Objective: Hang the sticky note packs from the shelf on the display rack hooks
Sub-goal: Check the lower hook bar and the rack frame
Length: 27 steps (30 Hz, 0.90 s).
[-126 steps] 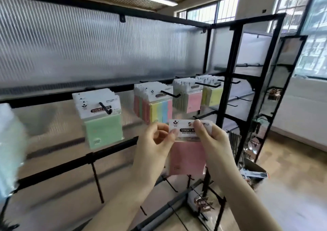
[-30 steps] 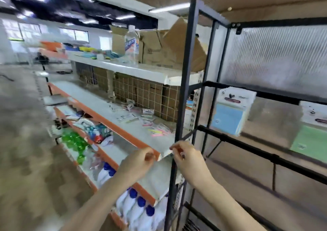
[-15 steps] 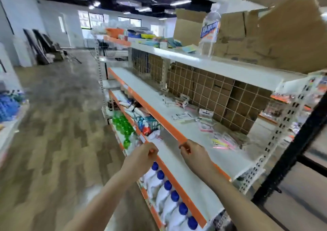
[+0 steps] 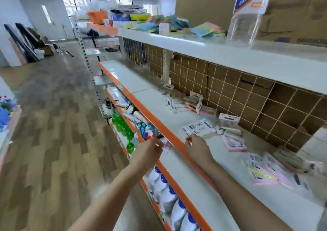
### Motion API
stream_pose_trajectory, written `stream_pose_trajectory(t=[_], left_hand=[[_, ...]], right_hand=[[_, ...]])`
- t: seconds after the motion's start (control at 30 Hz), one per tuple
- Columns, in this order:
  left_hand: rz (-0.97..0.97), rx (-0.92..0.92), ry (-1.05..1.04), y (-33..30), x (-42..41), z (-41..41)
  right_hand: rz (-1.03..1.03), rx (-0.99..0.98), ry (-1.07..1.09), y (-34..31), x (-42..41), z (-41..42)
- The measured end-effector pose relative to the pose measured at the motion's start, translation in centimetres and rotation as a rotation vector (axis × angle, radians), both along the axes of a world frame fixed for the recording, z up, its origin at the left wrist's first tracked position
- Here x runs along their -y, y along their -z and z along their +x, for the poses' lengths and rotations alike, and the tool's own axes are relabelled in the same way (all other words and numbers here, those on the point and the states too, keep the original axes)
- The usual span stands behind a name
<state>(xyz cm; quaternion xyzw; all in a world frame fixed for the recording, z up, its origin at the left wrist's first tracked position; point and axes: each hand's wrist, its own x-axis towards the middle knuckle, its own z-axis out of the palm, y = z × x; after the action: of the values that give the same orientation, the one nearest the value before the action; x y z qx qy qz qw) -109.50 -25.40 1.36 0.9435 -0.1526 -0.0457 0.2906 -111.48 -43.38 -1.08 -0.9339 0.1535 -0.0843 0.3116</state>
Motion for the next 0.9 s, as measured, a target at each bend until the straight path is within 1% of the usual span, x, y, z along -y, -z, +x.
stream_pose_trajectory(t=[0.13,0.3,0.5,0.6,0.7,0.77,0.9], left_hand=[[0.023,-0.032,0.031,1.6,1.3,3.6],[0.035,0.016,0.102,2.7,3.9,8.4],[-0.005,-0.007,0.261,3.7,6.8,14.9],[-0.045,0.043,0.33,4.4,8.0,18.6],[-0.05,0.102,0.386,4.9,9.1,22.1],[-0.066,0.118,0.403,5.1,9.6,24.4],[-0.108,0.24,0.436,5.2,10.6,29.0]], right_hand=[[-0.16,-0.067,0.013,1.7,0.6,3.2],[-0.295,-0.109,0.138,3.5,0.9,6.2],[-0.309,-0.196,0.279,4.9,1.0,10.0],[-0.372,-0.221,0.384,4.9,1.6,11.8],[-0.371,-0.251,0.469,5.1,1.9,13.2],[-0.354,-0.236,0.516,5.5,1.6,13.6],[-0.34,-0.078,0.61,6.1,1.5,13.7]])
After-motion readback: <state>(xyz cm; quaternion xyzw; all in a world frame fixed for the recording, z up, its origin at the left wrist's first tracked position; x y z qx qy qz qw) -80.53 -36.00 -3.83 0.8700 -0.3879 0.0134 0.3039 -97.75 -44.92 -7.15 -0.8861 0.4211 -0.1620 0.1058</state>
